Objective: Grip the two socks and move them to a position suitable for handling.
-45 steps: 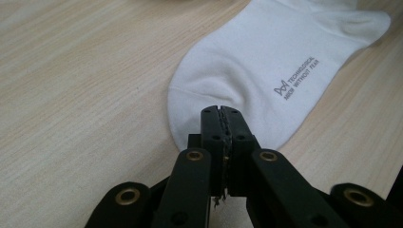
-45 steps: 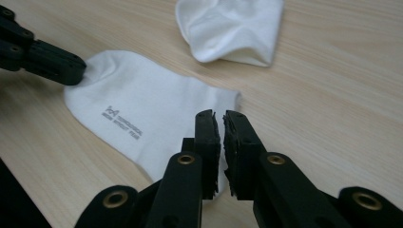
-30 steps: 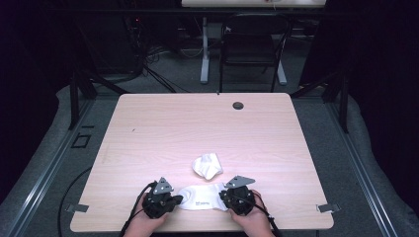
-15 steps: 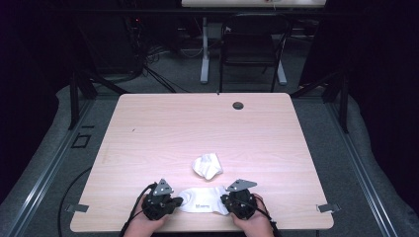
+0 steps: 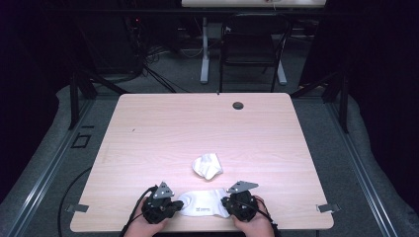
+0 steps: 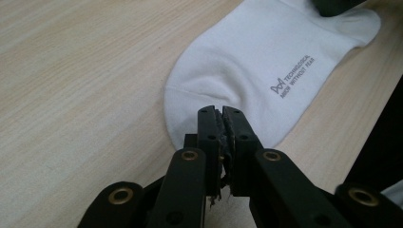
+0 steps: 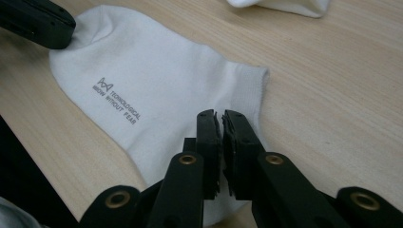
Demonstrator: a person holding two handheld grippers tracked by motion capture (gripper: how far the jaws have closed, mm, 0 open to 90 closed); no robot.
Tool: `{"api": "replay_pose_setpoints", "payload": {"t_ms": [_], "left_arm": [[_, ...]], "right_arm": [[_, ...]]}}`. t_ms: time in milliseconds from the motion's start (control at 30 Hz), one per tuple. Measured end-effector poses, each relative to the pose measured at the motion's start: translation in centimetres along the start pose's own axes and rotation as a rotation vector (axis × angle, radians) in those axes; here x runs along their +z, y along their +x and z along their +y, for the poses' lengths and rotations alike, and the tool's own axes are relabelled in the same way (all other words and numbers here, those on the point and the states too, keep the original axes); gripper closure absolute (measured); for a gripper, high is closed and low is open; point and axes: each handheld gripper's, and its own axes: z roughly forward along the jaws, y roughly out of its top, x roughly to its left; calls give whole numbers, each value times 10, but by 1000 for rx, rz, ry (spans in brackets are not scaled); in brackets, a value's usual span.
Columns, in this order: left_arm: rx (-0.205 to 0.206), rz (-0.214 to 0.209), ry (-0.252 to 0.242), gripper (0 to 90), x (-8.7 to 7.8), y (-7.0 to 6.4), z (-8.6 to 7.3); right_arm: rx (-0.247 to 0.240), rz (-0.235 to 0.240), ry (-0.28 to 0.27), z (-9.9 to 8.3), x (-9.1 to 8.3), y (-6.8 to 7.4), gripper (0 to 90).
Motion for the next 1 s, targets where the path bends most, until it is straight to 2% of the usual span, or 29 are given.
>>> {"api": "replay_pose_setpoints", "payload": {"t_ms": [167, 300, 467, 600, 867, 1000], "left_arm": [[-4, -7, -6, 836, -2, 1, 1], [-15, -8, -43, 790, -7, 3, 3], [-44, 4, -81, 732, -12, 10, 4], [-65, 21, -96, 664, -14, 16, 4], [-92, 25, -121, 573, -17, 25, 4], [-87, 33, -120, 545, -18, 29, 4]], "right_arm": [[-3, 18, -16, 2, -4, 2, 805], [-28, 11, -53, 13, -10, 1, 769], [-38, 5, -87, 27, -7, -3, 705], [-75, -5, -103, 43, 2, -3, 656], [-161, -63, -55, 73, 28, 5, 625], [-192, -92, -29, 83, 43, 8, 624]]}}
